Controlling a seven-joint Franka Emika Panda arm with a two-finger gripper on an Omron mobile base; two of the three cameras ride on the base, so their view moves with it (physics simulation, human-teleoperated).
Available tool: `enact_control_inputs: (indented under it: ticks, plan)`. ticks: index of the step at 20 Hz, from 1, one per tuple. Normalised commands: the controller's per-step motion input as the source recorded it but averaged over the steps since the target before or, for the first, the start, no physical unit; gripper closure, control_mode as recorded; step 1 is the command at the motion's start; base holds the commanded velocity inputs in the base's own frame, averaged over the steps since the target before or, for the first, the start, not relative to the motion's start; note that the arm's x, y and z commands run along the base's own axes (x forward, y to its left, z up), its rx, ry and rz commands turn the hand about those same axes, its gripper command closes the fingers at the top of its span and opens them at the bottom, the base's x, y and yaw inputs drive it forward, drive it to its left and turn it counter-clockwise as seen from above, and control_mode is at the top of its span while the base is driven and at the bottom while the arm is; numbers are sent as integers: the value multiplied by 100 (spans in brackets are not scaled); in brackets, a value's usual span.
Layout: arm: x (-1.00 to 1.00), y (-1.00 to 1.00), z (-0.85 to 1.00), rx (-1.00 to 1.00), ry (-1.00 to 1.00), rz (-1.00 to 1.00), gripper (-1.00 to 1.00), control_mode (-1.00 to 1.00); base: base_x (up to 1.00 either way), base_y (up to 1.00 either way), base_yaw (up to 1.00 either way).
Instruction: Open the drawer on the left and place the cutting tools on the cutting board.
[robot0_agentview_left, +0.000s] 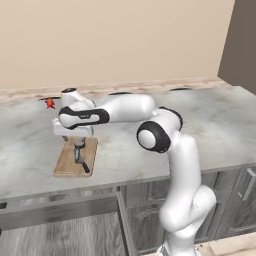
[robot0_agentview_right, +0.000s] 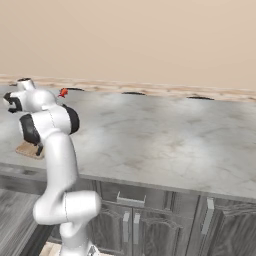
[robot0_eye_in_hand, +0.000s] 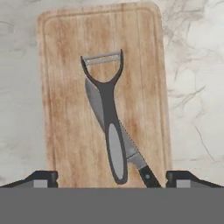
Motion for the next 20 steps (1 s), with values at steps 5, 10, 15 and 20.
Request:
enact_control_inputs:
  ticks: [5,10,15,20]
  plan:
    - [-100,-45,67,0,-9,0,-100,-100,0,0,0]
    - [-100,-86,73,0,-10,4,-100,-100,0,0,0]
    - [-100,-99,85,0,-4,7,-100,-100,0,0,0]
    - [-100,-100,79,0,0,9,-100,-100,0,0,0]
